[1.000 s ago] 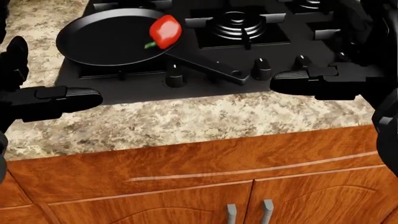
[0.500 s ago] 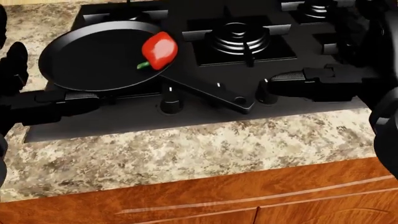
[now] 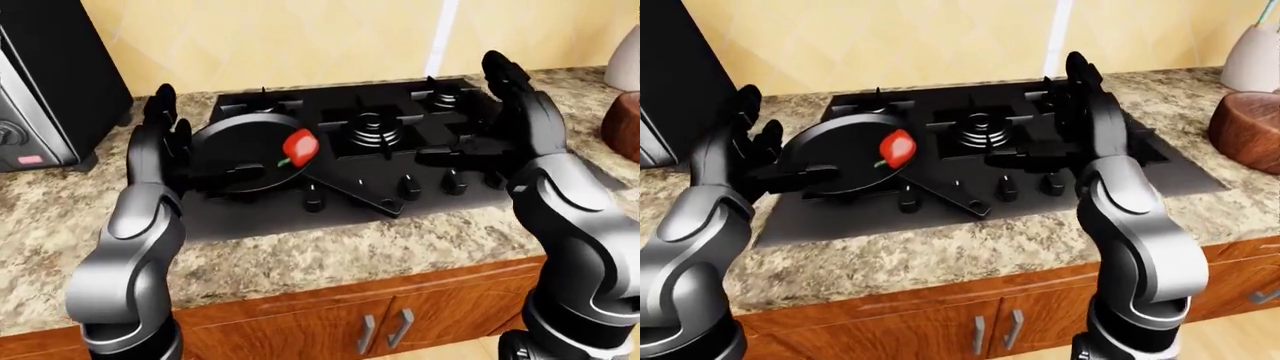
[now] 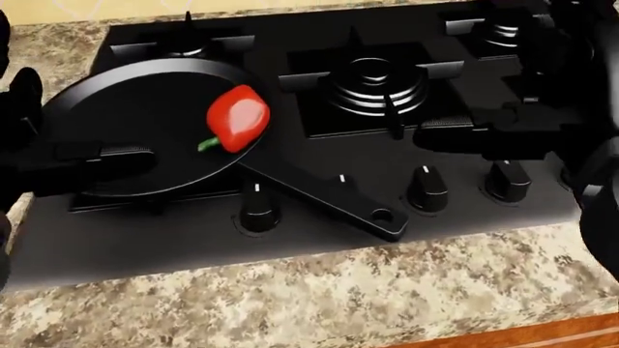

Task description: Pick the bell pepper from the pan and place it in the bowl.

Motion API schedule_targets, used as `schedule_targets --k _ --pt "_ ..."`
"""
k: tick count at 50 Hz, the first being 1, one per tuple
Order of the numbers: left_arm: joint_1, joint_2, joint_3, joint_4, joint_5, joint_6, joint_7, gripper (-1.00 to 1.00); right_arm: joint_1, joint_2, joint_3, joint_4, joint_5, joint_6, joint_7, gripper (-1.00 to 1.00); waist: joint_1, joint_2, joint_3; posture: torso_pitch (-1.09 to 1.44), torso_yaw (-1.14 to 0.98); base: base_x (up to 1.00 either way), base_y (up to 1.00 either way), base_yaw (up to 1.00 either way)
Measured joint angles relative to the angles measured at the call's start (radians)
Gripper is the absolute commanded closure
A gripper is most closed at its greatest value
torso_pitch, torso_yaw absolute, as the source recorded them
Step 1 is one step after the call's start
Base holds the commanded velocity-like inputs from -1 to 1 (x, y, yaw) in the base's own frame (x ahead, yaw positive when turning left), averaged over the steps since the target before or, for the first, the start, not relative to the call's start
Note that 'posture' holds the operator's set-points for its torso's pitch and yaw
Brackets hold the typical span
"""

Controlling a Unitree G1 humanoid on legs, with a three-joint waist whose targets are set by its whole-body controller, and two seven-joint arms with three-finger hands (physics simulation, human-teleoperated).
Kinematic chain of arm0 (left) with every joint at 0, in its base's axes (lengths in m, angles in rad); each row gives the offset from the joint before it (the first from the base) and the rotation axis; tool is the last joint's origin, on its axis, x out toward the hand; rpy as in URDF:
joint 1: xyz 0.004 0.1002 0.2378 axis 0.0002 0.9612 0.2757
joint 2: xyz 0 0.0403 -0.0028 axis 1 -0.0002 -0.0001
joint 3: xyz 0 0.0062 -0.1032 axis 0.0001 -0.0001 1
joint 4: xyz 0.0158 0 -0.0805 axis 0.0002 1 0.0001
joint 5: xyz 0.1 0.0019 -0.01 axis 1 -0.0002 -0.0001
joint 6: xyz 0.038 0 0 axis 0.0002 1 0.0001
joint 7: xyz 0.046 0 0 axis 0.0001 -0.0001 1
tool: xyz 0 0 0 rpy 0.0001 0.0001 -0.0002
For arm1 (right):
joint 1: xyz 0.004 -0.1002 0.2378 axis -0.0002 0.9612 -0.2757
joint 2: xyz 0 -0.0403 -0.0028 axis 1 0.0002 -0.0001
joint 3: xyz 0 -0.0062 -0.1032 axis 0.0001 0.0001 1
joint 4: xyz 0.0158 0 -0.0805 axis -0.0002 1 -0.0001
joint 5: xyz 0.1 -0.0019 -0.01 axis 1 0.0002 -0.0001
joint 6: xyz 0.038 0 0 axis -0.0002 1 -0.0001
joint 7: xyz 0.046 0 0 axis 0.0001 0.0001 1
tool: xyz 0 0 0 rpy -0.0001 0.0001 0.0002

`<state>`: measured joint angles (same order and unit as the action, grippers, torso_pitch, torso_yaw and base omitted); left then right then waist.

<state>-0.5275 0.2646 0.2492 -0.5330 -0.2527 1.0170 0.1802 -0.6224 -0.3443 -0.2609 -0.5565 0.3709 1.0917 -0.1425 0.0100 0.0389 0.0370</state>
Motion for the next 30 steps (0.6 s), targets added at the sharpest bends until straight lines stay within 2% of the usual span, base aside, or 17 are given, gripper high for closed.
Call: schedule_targets --k 4,7,8,9,11,13,15,17,18,19,22,30 --pt "-0.011 0.002 -0.004 -0.014 -0.004 -0.011 -0.004 -1.0 -0.018 -0.006 -0.012 -0.013 -0.004 -0.008 -0.005 -1.0 0.005 -0.045 0.0 0.0 0.0 0.17 0.0 0.0" --pt "-0.025 0.004 -0.005 -0.007 -0.003 -0.018 -0.004 -1.0 -0.024 -0.008 -0.011 -0.013 -0.005 -0.017 -0.006 -1.0 0.008 -0.1 -0.009 0.0 0.0 0.17 0.0 0.0" --pt "-0.02 -0.006 -0.012 -0.005 -0.002 -0.026 -0.004 -1.0 -0.02 -0.011 -0.014 -0.013 -0.005 -0.018 -0.006 -1.0 -0.001 -0.084 -0.004 0.0 0.0 0.17 0.0 0.0" --pt "-0.011 -0.01 -0.022 0.001 -0.003 -0.031 -0.007 -1.0 -0.014 -0.01 -0.017 -0.008 -0.006 -0.017 -0.007 -1.0 -0.007 -0.077 0.002 0.0 0.0 0.16 0.0 0.0" --pt "-0.007 -0.014 -0.037 0.016 -0.01 -0.021 -0.013 -1.0 -0.005 -0.01 -0.023 0.008 -0.012 -0.008 -0.01 -1.0 -0.014 -0.085 0.005 0.0 0.0 0.17 0.0 0.0" --pt "-0.01 -0.014 -0.038 0.018 -0.013 -0.014 -0.015 -1.0 -0.011 -0.013 -0.021 0.016 -0.016 -0.003 -0.012 -1.0 -0.013 -0.077 0.0 0.0 0.0 0.04 0.0 0.0" --pt "-0.019 -0.01 -0.029 0.008 -0.01 -0.019 -0.014 -1.0 -0.02 -0.016 -0.018 0.004 -0.019 -0.009 -0.012 -1.0 -0.013 -0.066 0.012 0.0 0.0 0.0 0.0 0.0" --pt "-0.024 -0.009 -0.023 -0.001 -0.006 -0.027 -0.011 -1.0 -0.023 -0.016 -0.016 -0.007 -0.019 -0.016 -0.01 -1.0 -0.019 -0.043 0.019 0.0 0.0 0.0 0.0 0.0" --pt "-0.026 -0.021 -0.025 -0.003 -0.001 -0.026 -0.008 -1.0 -0.022 -0.014 -0.014 -0.006 -0.02 -0.019 -0.009 -1.0 -0.017 -0.019 0.011 0.0 0.0 0.0 0.0 0.0" --pt "-0.026 -0.028 -0.031 -0.011 0.003 -0.024 -0.005 -1.0 -0.019 -0.005 -0.008 -0.003 -0.02 -0.023 -0.008 -1.0 -0.017 -0.006 0.005 0.0 0.0 0.0 0.0 0.0" --pt "-0.018 -0.021 -0.029 -0.02 -0.002 -0.024 -0.009 -1.0 0.001 0.004 0.009 0.006 -0.013 -0.013 0.001 -1.0 -0.01 -0.017 0.004 0.0 0.0 0.0 0.0 0.0" --pt "-0.014 0.003 -0.01 -0.016 -0.005 -0.012 -0.01 -1.0 -0.004 -0.003 -0.018 -0.021 -0.021 -0.011 -0.007 -1.0 -0.007 -0.029 -0.005 0.0 0.0 0.0 0.0 0.0"
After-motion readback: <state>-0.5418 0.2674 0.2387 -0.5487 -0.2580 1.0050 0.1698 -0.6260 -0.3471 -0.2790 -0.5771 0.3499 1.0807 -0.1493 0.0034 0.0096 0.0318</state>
